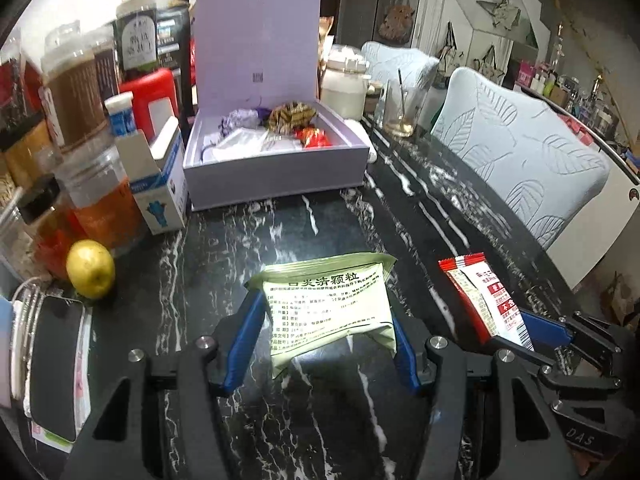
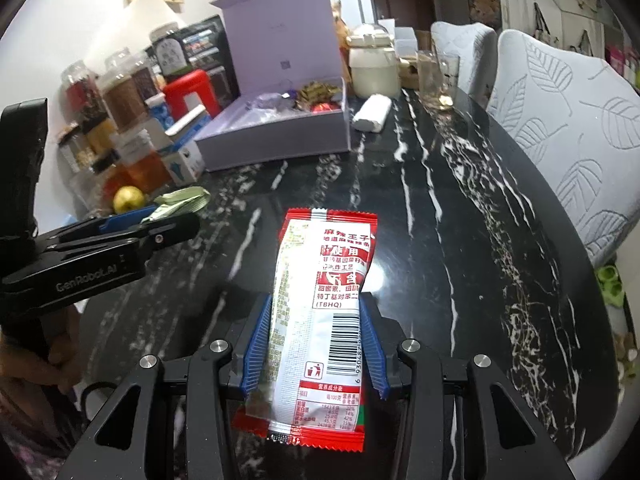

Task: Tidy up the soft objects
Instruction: 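Lift the green sachet and red-white packet and carry them over the box, then lower both items into the box and open both grippers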

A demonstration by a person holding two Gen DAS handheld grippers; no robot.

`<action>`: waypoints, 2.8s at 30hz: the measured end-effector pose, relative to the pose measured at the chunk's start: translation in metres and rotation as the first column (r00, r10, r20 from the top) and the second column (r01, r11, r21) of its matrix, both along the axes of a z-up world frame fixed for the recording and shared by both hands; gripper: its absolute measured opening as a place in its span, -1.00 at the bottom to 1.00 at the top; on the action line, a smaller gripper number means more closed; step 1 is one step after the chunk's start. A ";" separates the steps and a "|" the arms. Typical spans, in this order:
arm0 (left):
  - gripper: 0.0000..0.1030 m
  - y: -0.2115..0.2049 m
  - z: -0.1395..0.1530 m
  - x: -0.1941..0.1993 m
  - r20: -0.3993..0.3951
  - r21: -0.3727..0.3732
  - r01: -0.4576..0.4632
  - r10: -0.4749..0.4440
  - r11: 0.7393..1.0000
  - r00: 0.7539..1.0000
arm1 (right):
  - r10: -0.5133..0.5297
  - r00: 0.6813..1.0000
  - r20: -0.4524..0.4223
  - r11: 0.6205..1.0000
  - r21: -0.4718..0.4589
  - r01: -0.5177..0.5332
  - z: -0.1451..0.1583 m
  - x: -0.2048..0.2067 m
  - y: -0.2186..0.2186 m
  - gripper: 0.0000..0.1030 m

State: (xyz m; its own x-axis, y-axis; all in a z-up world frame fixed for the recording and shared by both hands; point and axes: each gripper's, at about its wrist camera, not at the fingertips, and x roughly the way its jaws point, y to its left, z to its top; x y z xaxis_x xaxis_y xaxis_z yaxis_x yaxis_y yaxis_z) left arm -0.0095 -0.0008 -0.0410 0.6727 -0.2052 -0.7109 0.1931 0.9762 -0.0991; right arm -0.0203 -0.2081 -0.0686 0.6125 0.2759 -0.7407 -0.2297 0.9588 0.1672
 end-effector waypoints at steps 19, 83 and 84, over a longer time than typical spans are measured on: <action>0.13 0.003 0.077 -0.006 0.207 -0.008 0.011 -0.009 1.000 0.978 | 0.120 0.975 0.190 0.990 0.049 -0.131 0.078 -0.004 0.015 -0.18; 0.13 0.054 0.036 0.284 0.150 0.061 -0.177 0.167 0.982 0.975 | 0.233 0.934 0.271 0.970 0.003 -0.242 0.081 0.311 0.080 -0.17; 0.13 0.052 0.033 0.285 0.141 0.065 -0.172 0.162 0.983 0.977 | 0.233 0.936 0.263 0.970 0.004 -0.243 0.078 0.313 0.079 -0.17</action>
